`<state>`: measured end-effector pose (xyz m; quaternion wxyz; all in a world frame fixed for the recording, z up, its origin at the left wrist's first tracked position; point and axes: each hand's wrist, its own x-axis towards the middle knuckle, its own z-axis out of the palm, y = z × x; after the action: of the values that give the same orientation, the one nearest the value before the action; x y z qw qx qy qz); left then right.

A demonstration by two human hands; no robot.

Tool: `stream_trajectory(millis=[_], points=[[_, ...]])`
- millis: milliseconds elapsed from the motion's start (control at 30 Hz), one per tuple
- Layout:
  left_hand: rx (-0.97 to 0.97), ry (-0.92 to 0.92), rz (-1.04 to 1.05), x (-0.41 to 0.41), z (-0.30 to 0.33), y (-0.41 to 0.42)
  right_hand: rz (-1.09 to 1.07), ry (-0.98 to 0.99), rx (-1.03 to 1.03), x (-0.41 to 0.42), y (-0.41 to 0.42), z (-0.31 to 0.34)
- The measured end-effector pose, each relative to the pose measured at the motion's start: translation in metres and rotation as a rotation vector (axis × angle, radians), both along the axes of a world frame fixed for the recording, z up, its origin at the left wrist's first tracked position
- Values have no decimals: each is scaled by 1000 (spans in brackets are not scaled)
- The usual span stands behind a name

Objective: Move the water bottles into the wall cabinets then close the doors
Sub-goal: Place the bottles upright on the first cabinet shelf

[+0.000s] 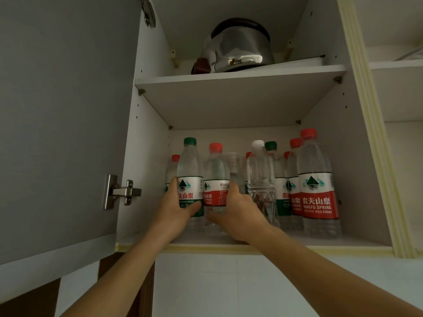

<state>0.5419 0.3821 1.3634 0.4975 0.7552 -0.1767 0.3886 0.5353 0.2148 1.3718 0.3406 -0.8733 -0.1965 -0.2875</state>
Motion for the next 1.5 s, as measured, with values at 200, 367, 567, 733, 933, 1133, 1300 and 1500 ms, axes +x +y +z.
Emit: stream_trajectory(millis=[200, 367, 567, 733, 933, 1133, 1300, 1500], points=[[45, 4, 165, 0, -1, 8, 22, 73, -53, 10, 14, 15], [173, 91, 515, 0, 1, 14, 31, 133, -72, 19, 33, 22], [280, 205, 656, 3, -1, 28, 75, 226, -52, 30, 58, 31], [346, 219, 771, 7, 1, 33, 105, 271, -48, 39, 64, 34], [389, 216, 800, 14, 3, 43, 131, 268, -27, 52, 72, 29], [431, 198, 794, 16, 5, 47, 137, 244, -17, 60, 73, 25], [408, 186, 750, 15, 3, 48, 114, 207, -39, 63, 73, 23], [337, 200, 667, 15, 3, 45, 96, 179, -68, 64, 72, 19]])
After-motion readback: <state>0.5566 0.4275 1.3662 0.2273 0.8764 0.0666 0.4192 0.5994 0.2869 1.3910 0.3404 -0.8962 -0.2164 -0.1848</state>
